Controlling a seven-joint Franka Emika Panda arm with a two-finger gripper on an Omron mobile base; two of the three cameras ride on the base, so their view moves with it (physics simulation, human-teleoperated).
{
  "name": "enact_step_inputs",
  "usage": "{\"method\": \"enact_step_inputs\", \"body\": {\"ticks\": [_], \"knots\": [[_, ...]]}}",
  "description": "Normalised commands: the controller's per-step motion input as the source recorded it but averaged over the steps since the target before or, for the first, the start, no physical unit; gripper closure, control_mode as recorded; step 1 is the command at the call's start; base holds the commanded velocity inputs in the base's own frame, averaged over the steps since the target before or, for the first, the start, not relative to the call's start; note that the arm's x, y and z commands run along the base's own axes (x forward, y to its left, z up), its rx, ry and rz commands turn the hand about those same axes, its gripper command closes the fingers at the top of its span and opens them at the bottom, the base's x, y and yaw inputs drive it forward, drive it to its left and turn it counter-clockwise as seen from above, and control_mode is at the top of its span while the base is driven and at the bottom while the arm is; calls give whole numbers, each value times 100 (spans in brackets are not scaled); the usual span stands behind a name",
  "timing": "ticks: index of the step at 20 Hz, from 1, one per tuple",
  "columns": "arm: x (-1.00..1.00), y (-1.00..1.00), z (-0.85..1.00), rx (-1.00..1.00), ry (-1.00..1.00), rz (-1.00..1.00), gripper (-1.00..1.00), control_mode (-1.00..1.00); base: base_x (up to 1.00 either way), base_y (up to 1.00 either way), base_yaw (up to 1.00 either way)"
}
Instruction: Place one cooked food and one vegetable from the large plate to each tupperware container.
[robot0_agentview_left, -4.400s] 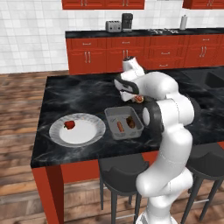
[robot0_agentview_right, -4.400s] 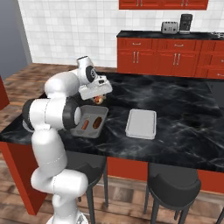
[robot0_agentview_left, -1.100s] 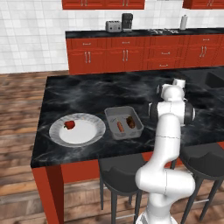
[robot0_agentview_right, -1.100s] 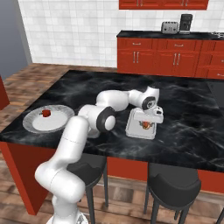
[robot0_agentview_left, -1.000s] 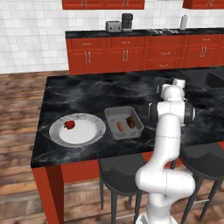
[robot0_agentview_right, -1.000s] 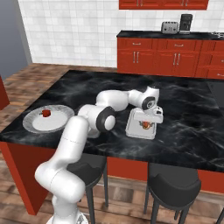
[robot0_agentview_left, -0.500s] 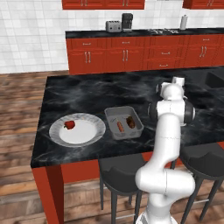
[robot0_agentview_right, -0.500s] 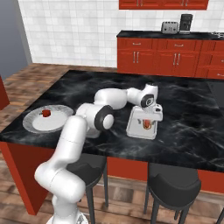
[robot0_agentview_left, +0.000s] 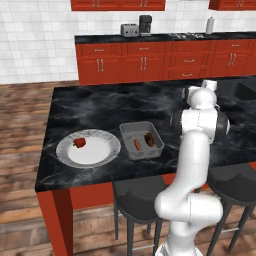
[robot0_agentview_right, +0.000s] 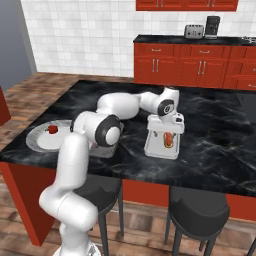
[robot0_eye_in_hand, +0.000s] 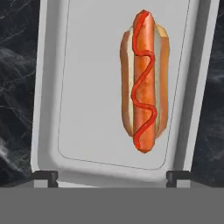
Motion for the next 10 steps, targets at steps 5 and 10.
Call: {"method": "enact_step_inputs", "body": {"ticks": [5,10], "knots": [[-76,100,65,-1,-17,-2,-100,-100,0,0,0],[-19,100,89,0,-16,2,-100,-100,0,0,0]]}}
